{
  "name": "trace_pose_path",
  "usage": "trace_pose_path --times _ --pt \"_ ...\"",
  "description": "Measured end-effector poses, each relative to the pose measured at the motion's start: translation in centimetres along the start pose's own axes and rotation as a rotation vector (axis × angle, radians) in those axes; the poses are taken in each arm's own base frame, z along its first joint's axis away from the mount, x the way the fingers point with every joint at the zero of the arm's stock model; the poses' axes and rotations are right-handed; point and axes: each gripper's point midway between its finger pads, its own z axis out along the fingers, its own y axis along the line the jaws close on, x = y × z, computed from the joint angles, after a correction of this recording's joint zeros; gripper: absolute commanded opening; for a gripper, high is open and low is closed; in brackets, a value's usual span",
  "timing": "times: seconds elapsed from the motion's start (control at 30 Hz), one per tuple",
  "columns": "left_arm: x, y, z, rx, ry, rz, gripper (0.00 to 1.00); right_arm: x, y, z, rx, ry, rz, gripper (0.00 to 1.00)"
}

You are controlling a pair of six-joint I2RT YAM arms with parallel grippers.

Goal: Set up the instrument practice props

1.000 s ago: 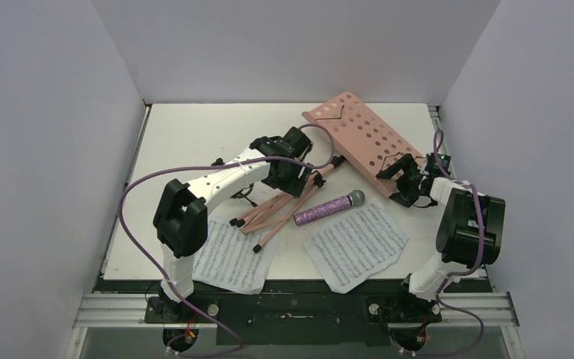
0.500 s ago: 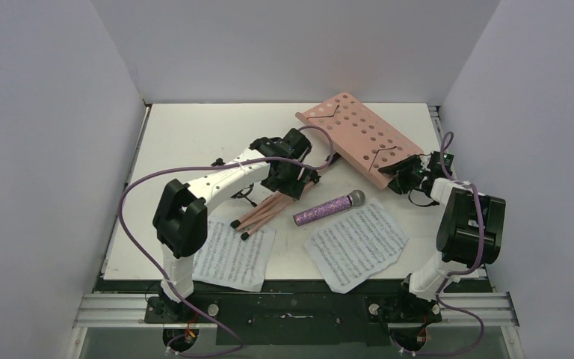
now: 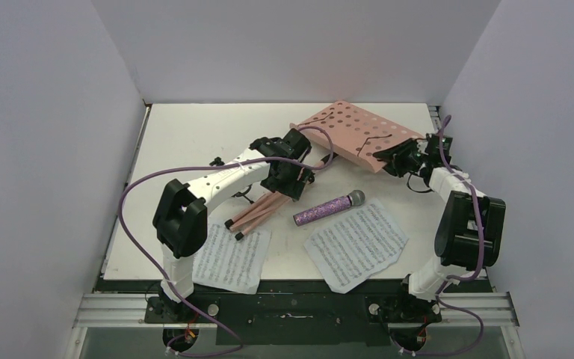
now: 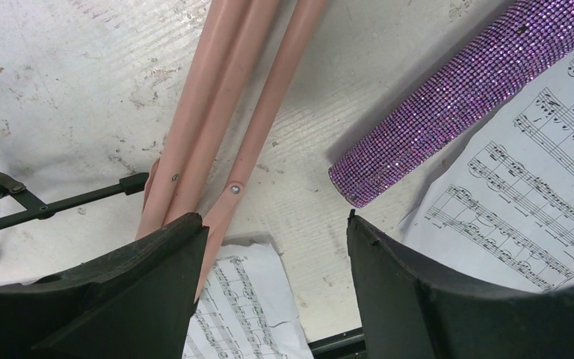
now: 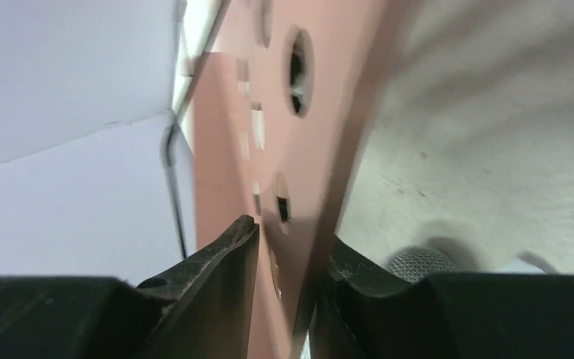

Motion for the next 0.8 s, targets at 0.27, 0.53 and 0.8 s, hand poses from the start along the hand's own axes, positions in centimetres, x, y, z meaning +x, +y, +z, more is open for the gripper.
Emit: trace_pose_path --times 0.27,0.53,0.8 --pt "0.1 0.0 0.0 -0.001 0.002 -0.001 0.67 -0.8 5.3 -0.3 -0.110 -0.033 -0.070 0.05" --pt "0.2 0.1 0.1 -0.002 0.005 -0.002 0.67 -0.9 6.8 -0.7 -0.113 -0.045 -0.091 0.05" --pt "-0.3 0.0 0.1 0.020 -0.006 -0.024 0.67 0.0 7.3 -2.5 -0.076 -0.070 -0.112 0.05"
